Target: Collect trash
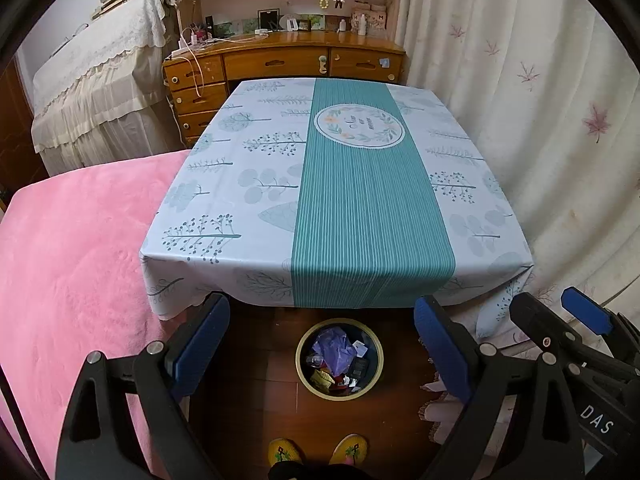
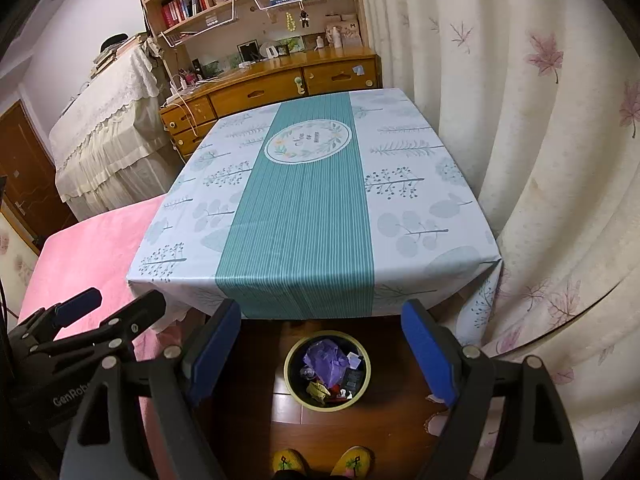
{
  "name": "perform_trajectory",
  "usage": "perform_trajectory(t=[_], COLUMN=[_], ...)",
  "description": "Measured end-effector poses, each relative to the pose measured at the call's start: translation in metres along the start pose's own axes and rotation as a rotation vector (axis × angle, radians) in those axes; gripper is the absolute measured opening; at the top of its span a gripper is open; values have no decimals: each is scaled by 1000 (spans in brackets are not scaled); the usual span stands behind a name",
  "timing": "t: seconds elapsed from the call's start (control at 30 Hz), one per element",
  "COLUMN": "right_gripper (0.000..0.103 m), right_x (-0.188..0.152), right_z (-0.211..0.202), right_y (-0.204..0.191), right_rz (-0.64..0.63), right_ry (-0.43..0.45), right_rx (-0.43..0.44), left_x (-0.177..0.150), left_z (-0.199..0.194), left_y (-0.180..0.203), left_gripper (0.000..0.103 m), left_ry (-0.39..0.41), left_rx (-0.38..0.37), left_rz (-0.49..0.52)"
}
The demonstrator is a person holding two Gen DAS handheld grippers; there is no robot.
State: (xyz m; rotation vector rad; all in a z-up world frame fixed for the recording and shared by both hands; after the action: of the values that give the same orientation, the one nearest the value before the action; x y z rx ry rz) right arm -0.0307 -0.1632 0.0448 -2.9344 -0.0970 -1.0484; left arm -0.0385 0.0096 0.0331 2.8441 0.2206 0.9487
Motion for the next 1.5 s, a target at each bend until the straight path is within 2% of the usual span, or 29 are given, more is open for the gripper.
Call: perform_trajectory(t=[1.5], right_gripper=[83], right_x=[-6], right_z=[-6], right_y=[-1], right_rz=[-7], right_ry=[-1], right_rx=[2], left_x=[-1], left_z=[-5], left_y=[-4], left_gripper=[92], left_ry=[-4], left_rx=[11], left_rz=[-10])
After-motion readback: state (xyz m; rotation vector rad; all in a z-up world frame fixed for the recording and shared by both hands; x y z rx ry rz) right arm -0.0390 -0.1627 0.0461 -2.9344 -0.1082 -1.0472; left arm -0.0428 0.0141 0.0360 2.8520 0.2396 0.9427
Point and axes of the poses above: each gripper's, at about its wrist camera, not at the fingertips, and z roughly the way its jaws point, y to its right, x to its top, the point moved 2 cm from there along z, roughly the way its jaws point, and after that the axes turned 8 degrees about -x, right-handed, at the moved point
